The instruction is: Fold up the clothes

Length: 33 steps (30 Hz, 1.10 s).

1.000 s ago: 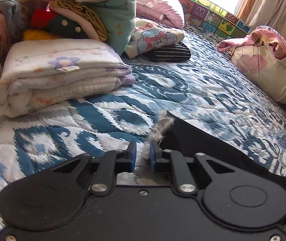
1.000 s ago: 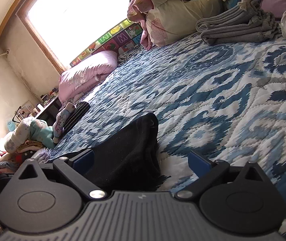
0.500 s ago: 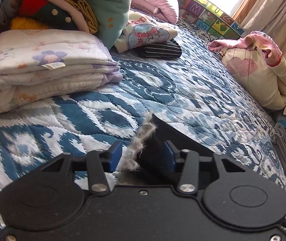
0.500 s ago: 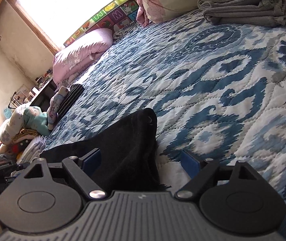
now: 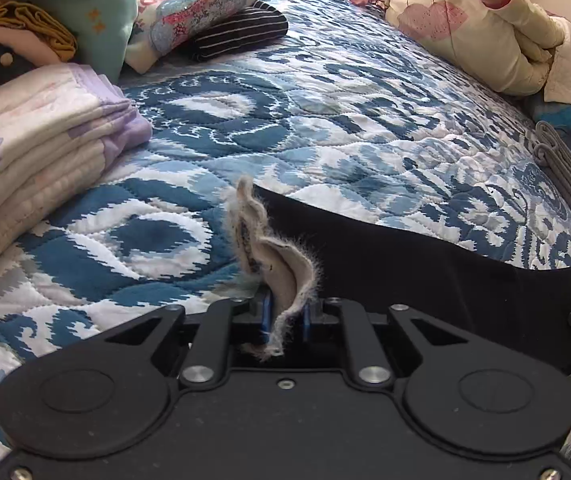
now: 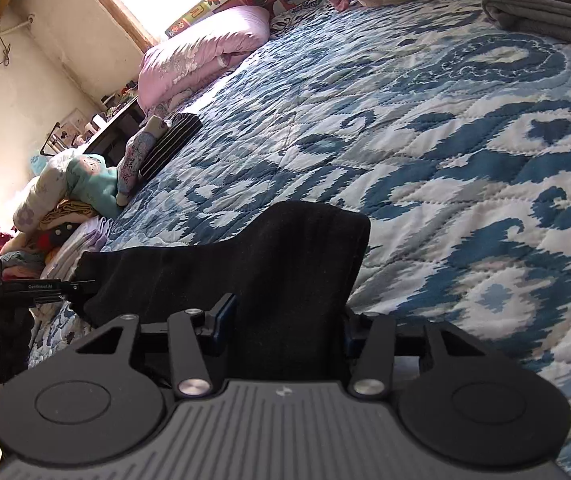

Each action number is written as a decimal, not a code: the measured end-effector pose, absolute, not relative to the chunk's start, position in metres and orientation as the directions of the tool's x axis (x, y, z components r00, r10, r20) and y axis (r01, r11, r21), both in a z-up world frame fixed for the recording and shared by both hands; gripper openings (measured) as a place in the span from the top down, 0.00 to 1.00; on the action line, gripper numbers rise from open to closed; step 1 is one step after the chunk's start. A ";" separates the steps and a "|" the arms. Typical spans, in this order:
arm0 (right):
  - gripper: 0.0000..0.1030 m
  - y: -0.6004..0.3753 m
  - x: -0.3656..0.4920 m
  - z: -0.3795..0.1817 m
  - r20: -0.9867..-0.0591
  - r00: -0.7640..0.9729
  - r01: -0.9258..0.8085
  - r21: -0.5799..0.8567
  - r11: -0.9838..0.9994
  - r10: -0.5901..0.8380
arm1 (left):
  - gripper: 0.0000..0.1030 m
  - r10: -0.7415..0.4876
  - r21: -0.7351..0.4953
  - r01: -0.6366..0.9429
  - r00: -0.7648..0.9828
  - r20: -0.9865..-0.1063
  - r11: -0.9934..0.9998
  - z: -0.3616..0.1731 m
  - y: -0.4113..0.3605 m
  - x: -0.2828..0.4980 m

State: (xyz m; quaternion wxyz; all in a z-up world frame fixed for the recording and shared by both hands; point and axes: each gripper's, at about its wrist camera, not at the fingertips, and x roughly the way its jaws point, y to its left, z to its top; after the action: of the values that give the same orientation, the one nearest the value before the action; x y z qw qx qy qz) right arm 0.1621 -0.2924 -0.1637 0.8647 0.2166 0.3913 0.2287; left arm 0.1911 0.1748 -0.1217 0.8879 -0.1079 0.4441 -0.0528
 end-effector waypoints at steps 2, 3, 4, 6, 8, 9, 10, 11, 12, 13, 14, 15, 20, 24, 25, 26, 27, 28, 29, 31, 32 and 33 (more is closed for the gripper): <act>0.69 -0.295 0.161 -0.155 -0.561 0.609 -0.232 0.551 0.802 0.561 | 0.90 -0.186 -0.245 -0.008 0.627 -0.756 0.969 -0.111 0.174 0.193; 0.74 -0.297 0.161 -0.150 -0.550 0.620 -0.237 0.549 0.802 0.560 | 0.90 -0.191 -0.252 -0.004 0.641 -0.744 0.968 -0.106 0.174 0.194; 0.77 -0.300 0.162 -0.143 -0.536 0.633 -0.247 0.544 0.802 0.559 | 0.90 -0.199 -0.260 0.006 0.659 -0.725 0.966 -0.097 0.173 0.196; 0.78 -0.303 0.165 -0.129 -0.516 0.654 -0.261 0.533 0.805 0.554 | 0.90 -0.210 -0.269 0.022 0.686 -0.697 0.963 -0.083 0.170 0.203; 0.78 -0.308 0.174 -0.114 -0.488 0.680 -0.272 0.525 0.807 0.547 | 0.90 -0.224 -0.289 0.030 0.712 -0.666 0.957 -0.069 0.167 0.211; 0.78 -0.310 0.179 -0.107 -0.479 0.692 -0.271 0.522 0.808 0.541 | 0.90 -0.231 -0.305 0.029 0.719 -0.656 0.952 -0.064 0.166 0.216; 0.78 -0.314 0.184 -0.101 -0.469 0.702 -0.268 0.523 0.809 0.536 | 0.90 -0.237 -0.320 0.024 0.725 -0.647 0.947 -0.060 0.166 0.222; 0.78 -0.318 0.190 -0.095 -0.461 0.711 -0.258 0.532 0.807 0.532 | 0.90 -0.240 -0.332 0.018 0.728 -0.642 0.943 -0.059 0.166 0.227; 0.78 -0.323 0.198 -0.092 -0.458 0.717 -0.240 0.544 0.804 0.525 | 0.89 -0.239 -0.339 0.011 0.730 -0.640 0.941 -0.060 0.166 0.231; 0.78 -0.327 0.205 -0.091 -0.463 0.721 -0.220 0.553 0.804 0.515 | 0.87 -0.232 -0.347 -0.007 0.729 -0.644 0.938 -0.066 0.167 0.236; 0.71 -0.328 0.214 -0.094 -0.483 0.720 -0.198 0.546 0.814 0.499 | 0.79 -0.223 -0.344 -0.028 0.712 -0.666 0.938 -0.075 0.168 0.241; 0.59 -0.327 0.223 -0.102 -0.530 0.705 -0.176 0.512 0.841 0.470 | 0.70 -0.212 -0.339 -0.050 0.692 -0.690 0.939 -0.086 0.169 0.246; 0.22 -0.328 0.235 -0.127 -0.627 0.677 -0.170 0.375 0.911 0.385 | 0.64 -0.152 -0.260 -0.076 0.644 -0.750 0.963 -0.117 0.179 0.244; 0.26 -0.332 0.239 -0.126 -0.607 0.690 -0.217 0.347 0.912 0.395 | 0.64 -0.159 -0.237 -0.030 0.658 -0.736 0.971 -0.111 0.181 0.255; 0.29 -0.332 0.243 -0.126 -0.611 0.687 -0.222 0.337 0.915 0.393 | 0.64 -0.159 -0.234 -0.025 0.660 -0.734 0.972 -0.108 0.181 0.260; 0.33 -0.332 0.248 -0.126 -0.616 0.684 -0.227 0.328 0.917 0.390 | 0.64 -0.160 -0.231 -0.020 0.662 -0.732 0.973 -0.106 0.181 0.265; 0.35 -0.332 0.254 -0.123 -0.622 0.680 -0.233 0.321 0.918 0.390 | 0.64 -0.161 -0.229 -0.015 0.664 -0.730 0.973 -0.104 0.181 0.270; 0.37 -0.332 0.257 -0.123 -0.625 0.675 -0.239 0.318 0.917 0.392 | 0.64 -0.163 -0.225 -0.008 0.663 -0.731 0.974 -0.103 0.181 0.276; 0.40 -0.331 0.262 -0.123 -0.630 0.668 -0.246 0.316 0.916 0.396 | 0.64 -0.158 -0.217 -0.006 0.661 -0.734 0.976 -0.102 0.181 0.282; 0.41 -0.330 0.269 -0.124 -0.642 0.652 -0.258 0.312 0.914 0.403 | 0.64 -0.166 -0.223 -0.006 0.652 -0.740 0.975 -0.104 0.181 0.293; 0.41 -0.329 0.271 -0.125 -0.648 0.644 -0.262 0.311 0.913 0.406 | 0.64 -0.174 -0.231 -0.004 0.648 -0.742 0.973 -0.106 0.182 0.298; 0.41 -0.329 0.274 -0.127 -0.653 0.638 -0.264 0.312 0.913 0.408 | 0.64 -0.172 -0.229 -0.007 0.643 -0.747 0.973 -0.107 0.182 0.303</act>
State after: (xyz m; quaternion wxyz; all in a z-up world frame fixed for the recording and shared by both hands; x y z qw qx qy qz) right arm 0.2738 -0.3288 -0.1268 0.9002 0.0941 0.3821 0.1866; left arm 0.3028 0.1817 -0.1072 0.9001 -0.1060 0.4202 -0.0458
